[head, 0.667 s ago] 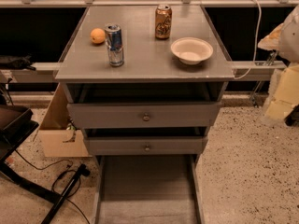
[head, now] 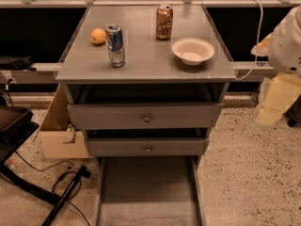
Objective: Close bottom drawer
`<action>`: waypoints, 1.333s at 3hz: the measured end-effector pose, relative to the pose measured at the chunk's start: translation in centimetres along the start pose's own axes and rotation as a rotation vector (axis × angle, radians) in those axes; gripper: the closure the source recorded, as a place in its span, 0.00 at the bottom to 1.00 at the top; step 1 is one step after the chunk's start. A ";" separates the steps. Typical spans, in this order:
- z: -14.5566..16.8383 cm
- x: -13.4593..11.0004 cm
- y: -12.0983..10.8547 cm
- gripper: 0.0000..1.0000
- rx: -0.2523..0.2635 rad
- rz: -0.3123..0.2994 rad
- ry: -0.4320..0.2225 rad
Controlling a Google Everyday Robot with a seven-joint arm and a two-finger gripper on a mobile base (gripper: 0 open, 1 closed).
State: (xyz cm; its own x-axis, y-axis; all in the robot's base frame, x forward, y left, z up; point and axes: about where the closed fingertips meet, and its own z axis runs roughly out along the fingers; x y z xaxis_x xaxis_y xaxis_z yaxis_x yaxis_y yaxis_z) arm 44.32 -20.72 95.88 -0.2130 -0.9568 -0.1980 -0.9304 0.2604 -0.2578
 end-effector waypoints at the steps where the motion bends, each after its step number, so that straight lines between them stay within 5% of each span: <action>1: 2.6 -0.3 2.3 0.00 0.015 -0.005 -0.033; 2: 5.9 1.2 6.3 0.00 0.039 0.039 -0.076; 4: 24.6 7.8 14.1 0.00 -0.072 0.071 -0.045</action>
Offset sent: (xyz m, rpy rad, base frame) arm -0.0843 0.0069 -0.2517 0.1274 -0.0273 -0.1113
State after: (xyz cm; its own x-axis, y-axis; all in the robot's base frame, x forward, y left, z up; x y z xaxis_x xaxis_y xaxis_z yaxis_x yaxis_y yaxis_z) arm 36.87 -21.31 67.45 -0.2671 -0.9290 -0.2562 -0.9329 0.3159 -0.1730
